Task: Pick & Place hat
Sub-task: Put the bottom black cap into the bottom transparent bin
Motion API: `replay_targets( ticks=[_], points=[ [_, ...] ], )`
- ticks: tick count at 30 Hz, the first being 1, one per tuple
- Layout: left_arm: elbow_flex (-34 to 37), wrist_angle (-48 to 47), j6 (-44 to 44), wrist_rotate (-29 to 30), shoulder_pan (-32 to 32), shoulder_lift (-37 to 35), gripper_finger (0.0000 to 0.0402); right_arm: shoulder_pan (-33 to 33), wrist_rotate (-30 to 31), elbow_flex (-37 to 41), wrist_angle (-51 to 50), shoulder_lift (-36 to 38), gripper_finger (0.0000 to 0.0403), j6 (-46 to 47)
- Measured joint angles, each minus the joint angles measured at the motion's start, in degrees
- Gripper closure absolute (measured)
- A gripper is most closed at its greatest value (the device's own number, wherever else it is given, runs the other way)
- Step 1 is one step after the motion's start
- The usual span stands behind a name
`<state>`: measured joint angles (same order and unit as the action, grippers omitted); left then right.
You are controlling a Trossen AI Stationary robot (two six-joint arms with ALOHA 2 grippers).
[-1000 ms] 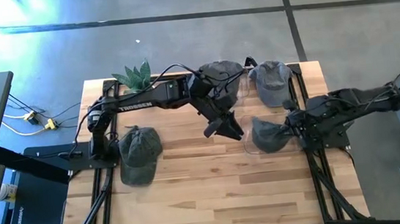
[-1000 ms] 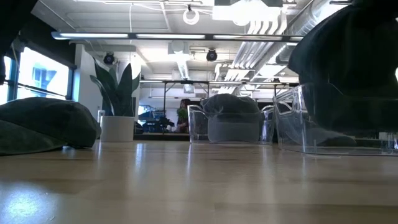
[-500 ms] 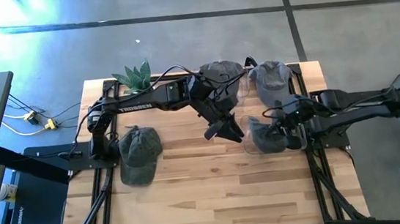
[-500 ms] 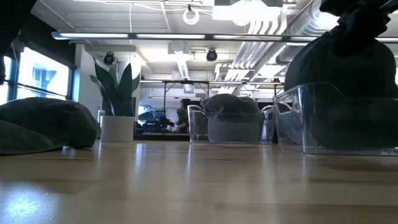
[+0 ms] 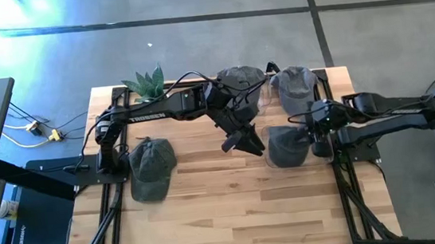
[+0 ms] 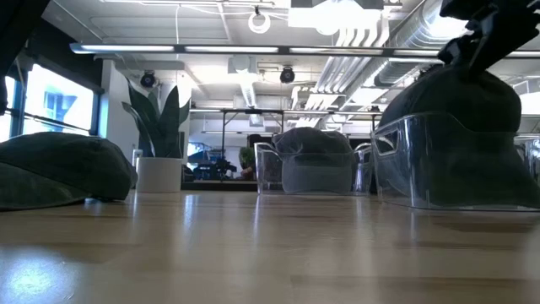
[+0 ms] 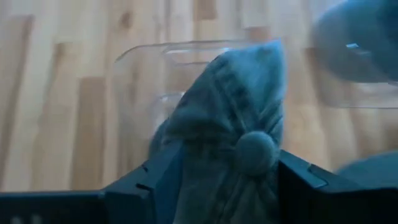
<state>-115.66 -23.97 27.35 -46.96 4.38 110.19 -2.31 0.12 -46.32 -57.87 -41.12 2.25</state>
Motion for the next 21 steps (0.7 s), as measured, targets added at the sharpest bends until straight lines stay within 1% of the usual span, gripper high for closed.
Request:
replay_targets(
  ticks=[4,10,13,16,17,18,21],
  points=[
    [0.0,0.0,0.0,0.0,0.0,0.0,0.0251,0.0,2.7,-0.1,0.0,-0.1,0.0192,0.1],
    [0.0,-0.2,0.0,-0.4,0.0,0.0,0.0251,0.0,6.4,-0.4,-0.4,-0.1,0.0192,0.8],
    [0.0,-0.2,0.0,-0.5,0.0,0.0,0.0251,0.0,9.1,-2.7,-2.4,-0.2,0.0193,1.0],
    [0.0,-0.2,0.0,-0.5,0.0,0.0,0.0251,0.0,14.1,-6.4,-5.1,-0.2,0.0194,3.4],
    [0.0,-0.2,0.0,-0.5,0.0,0.0,0.0251,0.0,14.8,-7.7,-5.3,-0.2,0.0194,4.3],
    [0.0,-0.2,0.0,-0.5,0.0,0.0,0.0251,0.0,14.6,-8.8,-5.4,-0.2,0.0194,5.1],
    [0.0,-0.2,0.0,-0.5,0.0,0.0,0.0251,0.0,10.0,-10.9,-4.8,-0.6,0.0194,5.4]
  ],
)
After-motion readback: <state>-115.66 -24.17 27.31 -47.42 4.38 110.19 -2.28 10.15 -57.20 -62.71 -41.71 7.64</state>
